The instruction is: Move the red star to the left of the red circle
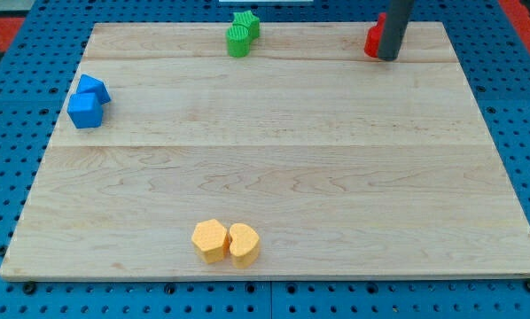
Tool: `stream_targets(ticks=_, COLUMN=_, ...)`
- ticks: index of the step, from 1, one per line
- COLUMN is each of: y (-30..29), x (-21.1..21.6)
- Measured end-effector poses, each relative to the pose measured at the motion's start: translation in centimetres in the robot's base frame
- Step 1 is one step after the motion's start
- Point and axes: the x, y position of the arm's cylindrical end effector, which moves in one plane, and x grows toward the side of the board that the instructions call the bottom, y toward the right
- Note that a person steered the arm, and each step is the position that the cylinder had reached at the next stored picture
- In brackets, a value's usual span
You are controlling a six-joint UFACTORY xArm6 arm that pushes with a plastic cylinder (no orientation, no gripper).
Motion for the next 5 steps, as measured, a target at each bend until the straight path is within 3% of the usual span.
stream_targets(ticks=1, y=11.0, x=0.1)
stream_targets(ticks=3, y=12.7, x=-7.7)
stream_targets(ticks=5, y=12.3, x=-7.7)
